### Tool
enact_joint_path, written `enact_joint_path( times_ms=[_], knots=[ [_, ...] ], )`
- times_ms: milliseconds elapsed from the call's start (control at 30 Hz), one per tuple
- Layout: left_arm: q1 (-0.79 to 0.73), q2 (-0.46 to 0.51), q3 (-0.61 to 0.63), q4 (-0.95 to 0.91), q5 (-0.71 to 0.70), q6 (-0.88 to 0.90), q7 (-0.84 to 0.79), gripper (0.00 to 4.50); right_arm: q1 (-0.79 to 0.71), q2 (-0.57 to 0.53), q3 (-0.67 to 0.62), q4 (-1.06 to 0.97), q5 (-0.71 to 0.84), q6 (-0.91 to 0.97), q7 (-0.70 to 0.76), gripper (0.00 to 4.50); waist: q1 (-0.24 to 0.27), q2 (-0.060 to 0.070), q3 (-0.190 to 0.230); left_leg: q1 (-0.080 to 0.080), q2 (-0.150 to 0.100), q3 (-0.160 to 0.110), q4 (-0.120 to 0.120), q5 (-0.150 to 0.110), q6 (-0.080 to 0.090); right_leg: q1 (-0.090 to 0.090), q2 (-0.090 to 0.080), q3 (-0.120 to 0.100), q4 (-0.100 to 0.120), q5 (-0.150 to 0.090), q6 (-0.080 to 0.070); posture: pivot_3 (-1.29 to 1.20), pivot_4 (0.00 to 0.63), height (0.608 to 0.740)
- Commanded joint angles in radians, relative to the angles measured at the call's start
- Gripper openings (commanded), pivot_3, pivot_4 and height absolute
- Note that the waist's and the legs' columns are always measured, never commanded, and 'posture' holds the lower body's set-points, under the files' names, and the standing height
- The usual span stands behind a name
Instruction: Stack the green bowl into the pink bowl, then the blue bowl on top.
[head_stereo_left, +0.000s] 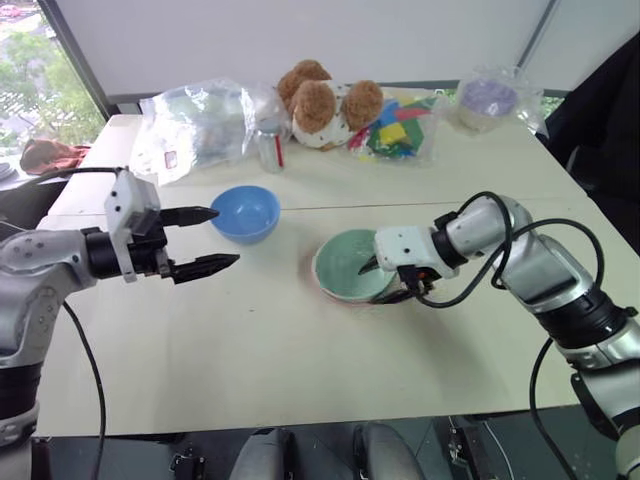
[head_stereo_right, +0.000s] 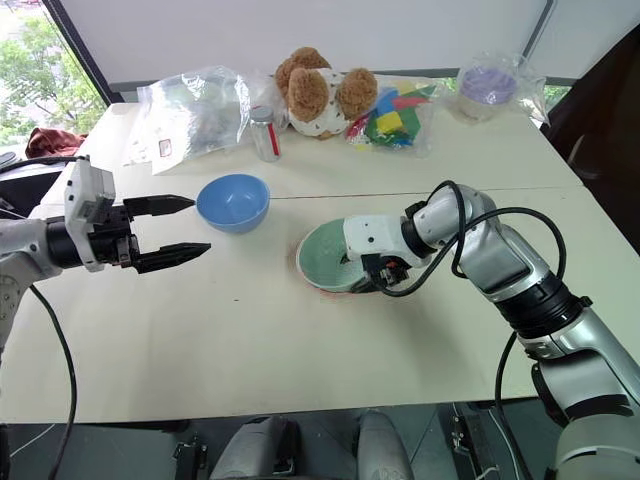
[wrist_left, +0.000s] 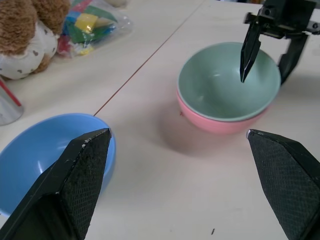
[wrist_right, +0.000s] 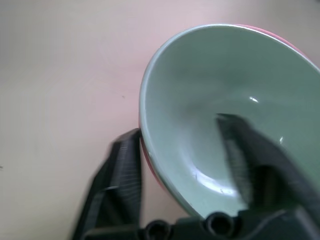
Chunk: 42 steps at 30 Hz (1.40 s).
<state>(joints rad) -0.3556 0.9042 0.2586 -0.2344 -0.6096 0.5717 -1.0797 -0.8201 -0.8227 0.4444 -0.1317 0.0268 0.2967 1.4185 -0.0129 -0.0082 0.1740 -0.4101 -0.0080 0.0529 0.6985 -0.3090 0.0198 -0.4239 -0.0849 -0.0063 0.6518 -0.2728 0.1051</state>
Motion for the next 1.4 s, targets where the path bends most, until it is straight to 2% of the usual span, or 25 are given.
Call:
enact_joint_path(
  times_ms=[33,233,333,533,800,900,1067,1133,1300,1400],
  knots=[
    [-0.017,0.021,-0.01,0.019,0.067,-0.064,0.021,4.5,-0.057,0.017,-0.102,-0.062,0.081,0.088,-0.01,4.44,0.0,0.0,0.0,0.0,0.0,0.0,0.0,0.0,0.0,0.0,0.0,0.0,0.0,0.0,0.0,0.0,0.15,0.74],
    [-0.092,0.013,-0.097,0.152,0.199,-0.174,0.032,4.5,-0.082,0.008,-0.249,-0.113,0.213,0.263,-0.058,4.44,0.004,-0.001,0.0,0.0,0.0,-0.001,0.0,0.0,0.0,0.0,-0.001,-0.001,0.0,0.0,0.0,0.0,0.15,0.74],
    [-0.157,0.01,-0.176,0.284,0.303,-0.284,0.007,4.5,-0.062,-0.007,-0.363,-0.162,0.326,0.381,-0.088,4.44,0.003,-0.001,0.0,0.0,-0.001,0.0,0.0,0.0,0.0,0.0,-0.001,-0.001,0.0,0.0,0.0,0.0,0.15,0.74],
    [-0.354,-0.074,-0.35,0.626,0.478,-0.493,-0.052,4.5,0.013,-0.049,-0.511,-0.28,0.46,0.542,-0.194,4.44,0.006,-0.001,0.0,0.0,-0.001,0.001,0.0,0.0,0.001,0.001,-0.001,-0.002,0.0,0.0,0.0,0.0,0.15,0.74],
    [-0.56,-0.2,-0.47,1.046,0.65,-0.734,-0.053,4.5,0.087,-0.072,-0.642,-0.397,0.608,0.688,-0.346,4.44,0.004,-0.001,0.0,-0.001,0.0,0.001,0.0,-0.001,0.002,-0.001,0.002,-0.002,0.001,0.0,0.0,0.0,0.15,0.74],
    [-0.626,-0.238,-0.502,1.168,0.706,-0.81,-0.046,3.64,0.127,-0.096,-0.68,-0.42,0.636,0.706,-0.386,4.5,0.006,-0.002,-0.001,-0.001,-0.001,0.001,0.001,-0.003,0.005,-0.001,0.002,-0.002,0.001,0.0,0.0,0.0,0.15,0.74],
    [-0.687,-0.266,-0.513,1.252,0.736,-0.885,-0.102,0.96,0.158,-0.127,-0.705,-0.43,0.67,0.704,-0.433,4.5,0.004,-0.002,0.0,-0.001,-0.001,0.001,0.001,-0.003,0.006,-0.001,0.002,-0.002,0.001,0.0,0.0,0.0,0.15,0.74],
    [-0.705,-0.269,-0.517,1.265,0.744,-0.912,-0.135,0.02,0.169,-0.14,-0.708,-0.429,0.677,0.697,-0.443,4.5,0.003,-0.002,0.0,-0.001,0.0,0.001,0.001,-0.003,0.006,-0.001,0.002,-0.002,0.001,0.0,0.0,0.0,0.15,0.74],
    [-0.753,-0.29,-0.497,1.2,0.692,-0.943,-0.278,0.02,0.194,-0.177,-0.717,-0.414,0.677,0.669,-0.456,4.5,0.003,-0.002,0.0,-0.001,0.0,0.001,0.001,-0.003,0.006,-0.001,0.002,-0.002,0.001,0.0,0.0,0.0,0.15,0.74],
    [-0.788,-0.334,-0.468,1.08,0.591,-0.885,-0.414,0.02,0.205,-0.197,-0.728,-0.4,0.676,0.658,-0.458,4.5,0.011,-0.002,0.0,-0.002,0.0,0.001,0.001,-0.003,0.006,-0.001,0.002,-0.002,0.001,0.0,0.0,0.0,0.15,0.74]
  ],
)
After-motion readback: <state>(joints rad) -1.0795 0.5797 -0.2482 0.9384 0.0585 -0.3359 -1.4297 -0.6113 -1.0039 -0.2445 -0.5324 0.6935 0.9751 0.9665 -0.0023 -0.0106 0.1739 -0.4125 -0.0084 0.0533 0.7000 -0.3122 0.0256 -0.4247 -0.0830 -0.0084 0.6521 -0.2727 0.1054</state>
